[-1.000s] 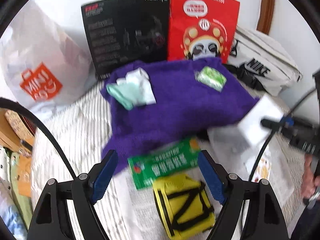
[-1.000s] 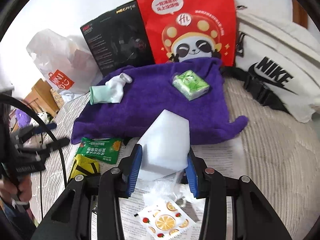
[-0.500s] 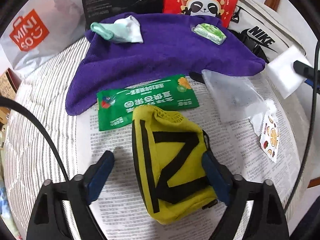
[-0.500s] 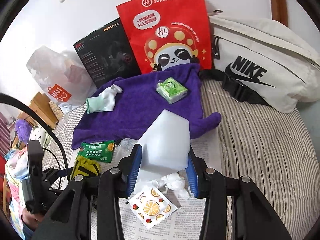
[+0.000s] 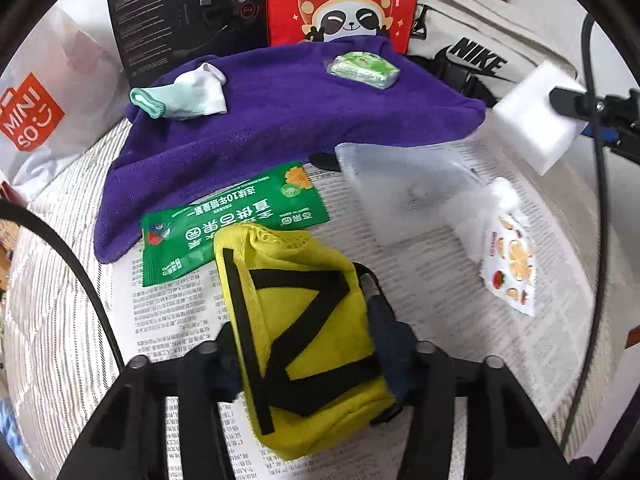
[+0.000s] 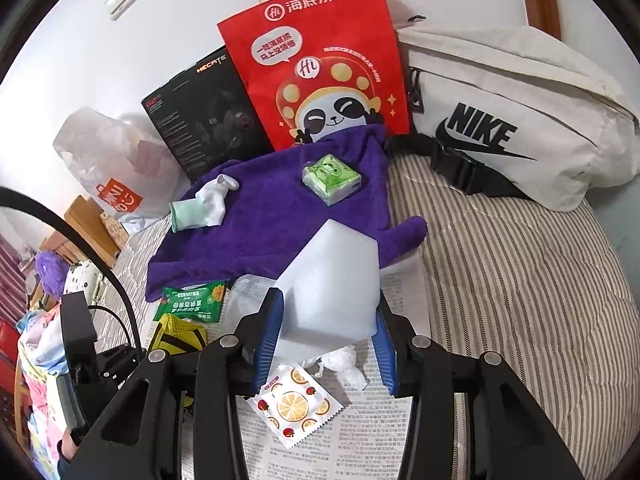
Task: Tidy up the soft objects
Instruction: 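Grasp the yellow-and-black pouch with the left gripper while the right holds the sponge, then carry the pouch with the left gripper while the right sets the sponge on the towel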
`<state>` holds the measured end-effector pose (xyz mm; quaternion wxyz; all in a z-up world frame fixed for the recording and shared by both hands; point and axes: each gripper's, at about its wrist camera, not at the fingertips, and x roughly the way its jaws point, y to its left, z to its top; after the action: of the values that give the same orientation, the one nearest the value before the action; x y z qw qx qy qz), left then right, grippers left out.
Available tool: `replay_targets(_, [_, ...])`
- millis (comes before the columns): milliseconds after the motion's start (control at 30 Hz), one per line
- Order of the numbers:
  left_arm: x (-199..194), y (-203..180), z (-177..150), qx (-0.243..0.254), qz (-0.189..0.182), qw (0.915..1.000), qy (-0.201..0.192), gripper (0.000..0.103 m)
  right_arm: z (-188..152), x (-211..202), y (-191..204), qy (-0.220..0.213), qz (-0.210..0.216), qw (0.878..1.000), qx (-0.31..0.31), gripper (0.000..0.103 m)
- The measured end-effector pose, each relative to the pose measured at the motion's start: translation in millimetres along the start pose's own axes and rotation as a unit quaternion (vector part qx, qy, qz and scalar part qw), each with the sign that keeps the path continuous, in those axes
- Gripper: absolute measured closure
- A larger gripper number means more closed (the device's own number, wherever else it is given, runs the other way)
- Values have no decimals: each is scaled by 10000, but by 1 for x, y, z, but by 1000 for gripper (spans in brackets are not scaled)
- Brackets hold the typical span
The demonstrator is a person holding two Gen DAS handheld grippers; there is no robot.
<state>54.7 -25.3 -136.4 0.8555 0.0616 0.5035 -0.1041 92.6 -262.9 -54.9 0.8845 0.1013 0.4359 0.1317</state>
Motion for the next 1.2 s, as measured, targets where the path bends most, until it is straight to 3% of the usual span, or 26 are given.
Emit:
replay_targets(133, [-8, 6, -1, -195, -350, 9992, -68, 77, 0, -3, -2, -46, 16, 10000, -12, 60])
replay_targets(167, [-11, 9, 0, -264, -457, 9986, -80, 88, 0, -3, -3, -49, 19, 10000, -15, 60])
replay_targets(200, [-14, 12, 0, -354, -508, 9980, -89, 91, 1, -2, -3, -49, 22, 10000, -16, 60])
replay_targets(567, [-24, 26, 5, -528, -890, 9945, -178, 92, 2, 6, -2, 45, 34, 10000, -22, 60])
replay_targets(1200, [-63, 50, 32, -540, -946, 9919, -655, 92, 18, 20, 16, 162, 141, 9995, -248, 60])
